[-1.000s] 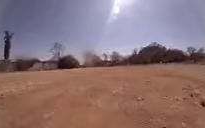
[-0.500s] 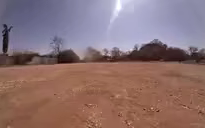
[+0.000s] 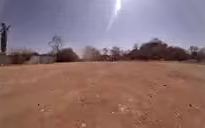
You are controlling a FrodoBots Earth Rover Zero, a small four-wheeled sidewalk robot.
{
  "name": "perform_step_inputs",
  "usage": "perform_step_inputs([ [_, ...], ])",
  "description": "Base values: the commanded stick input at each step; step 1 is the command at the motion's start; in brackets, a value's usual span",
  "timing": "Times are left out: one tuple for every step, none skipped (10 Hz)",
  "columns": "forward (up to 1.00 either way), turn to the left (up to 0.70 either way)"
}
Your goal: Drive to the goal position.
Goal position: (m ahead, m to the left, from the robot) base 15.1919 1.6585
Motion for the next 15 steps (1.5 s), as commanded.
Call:
perform_step_inputs([
  [1.00, 0.00],
  [1.00, 0.00],
  [1.00, 0.00],
  [1.00, 0.00],
  [1.00, 0.00],
  [1.00, 0.00],
  [1.00, 0.00],
  [1.00, 0.00],
  [1.00, 0.00],
  [1.00, 0.00],
  [1.00, 0.00],
  [1.00, 0.00],
  [1.00, 0.00],
  [1.00, 0.00],
  [1.00, 0.00],
])
